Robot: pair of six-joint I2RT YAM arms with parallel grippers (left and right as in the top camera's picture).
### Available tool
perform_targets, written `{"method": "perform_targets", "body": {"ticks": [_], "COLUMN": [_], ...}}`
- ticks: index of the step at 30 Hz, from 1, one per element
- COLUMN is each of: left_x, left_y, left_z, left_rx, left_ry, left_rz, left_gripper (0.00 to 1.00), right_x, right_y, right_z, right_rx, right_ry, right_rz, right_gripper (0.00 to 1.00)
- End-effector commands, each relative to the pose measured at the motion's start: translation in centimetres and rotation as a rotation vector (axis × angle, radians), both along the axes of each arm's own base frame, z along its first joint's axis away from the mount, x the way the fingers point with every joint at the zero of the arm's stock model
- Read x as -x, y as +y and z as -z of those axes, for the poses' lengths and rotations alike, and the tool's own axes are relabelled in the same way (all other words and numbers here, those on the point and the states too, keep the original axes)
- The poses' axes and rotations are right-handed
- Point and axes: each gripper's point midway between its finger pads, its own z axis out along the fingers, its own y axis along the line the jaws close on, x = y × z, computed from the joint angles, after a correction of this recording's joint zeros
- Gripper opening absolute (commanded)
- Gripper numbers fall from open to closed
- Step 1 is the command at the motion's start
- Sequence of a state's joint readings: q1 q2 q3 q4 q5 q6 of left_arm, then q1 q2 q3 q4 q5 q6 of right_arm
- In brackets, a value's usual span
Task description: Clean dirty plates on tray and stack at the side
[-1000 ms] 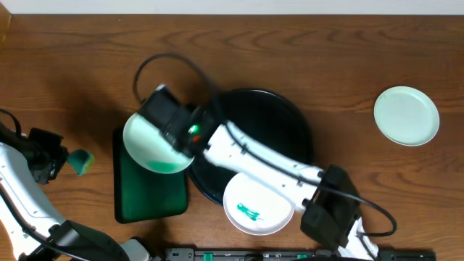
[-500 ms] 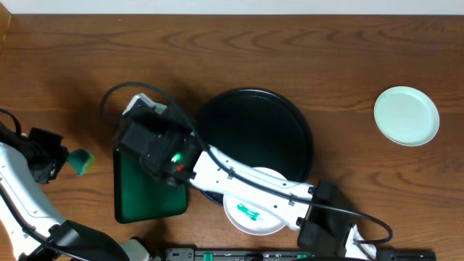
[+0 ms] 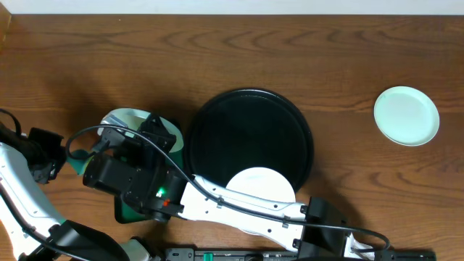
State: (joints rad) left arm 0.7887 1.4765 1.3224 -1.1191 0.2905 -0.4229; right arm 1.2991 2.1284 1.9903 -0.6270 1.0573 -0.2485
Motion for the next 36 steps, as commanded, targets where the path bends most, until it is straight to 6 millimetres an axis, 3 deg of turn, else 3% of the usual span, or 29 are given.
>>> {"method": "perform_targets", "body": {"ticks": [1,21,24,33,36], "left_x": [-0.1,0.0,0.0,0.1,0.1], "left_y": [-0.2,-0.2,-0.3,-0.3,-0.3], "left_z": [-0.5,-0.5,-0.5,-0.4,-0.4], "left_rx": [0.005,0.006,0.009,0.010,0.010], "left_ry": [-0.020,-0.019,-0.016,-0.014,-0.014], "left_rz": [-0.009,-0.009,-0.009,-0.009,-0.009], "left_gripper": [0.07,0.07,0.07,0.07,0.07], "right_x": [-0.3,0.4,-0.1,-2.9,-4.1], "right_y": [-0.9,-0.7,-1.2,-4.9,-5.9], "right_z": [-2.6,-3.1,-1.8,6.4,7.3], "right_rx": [-0.018,-0.007,-0.050,-0.316,-0.398], "right_ry": [-0.060,-0.086,-0.028,0.487,0.596], "right_rz": [0.045,0.047,0.061,0.197,0.240], "right_gripper": [0.01,0.01,0.01,0.01,0.01]}}
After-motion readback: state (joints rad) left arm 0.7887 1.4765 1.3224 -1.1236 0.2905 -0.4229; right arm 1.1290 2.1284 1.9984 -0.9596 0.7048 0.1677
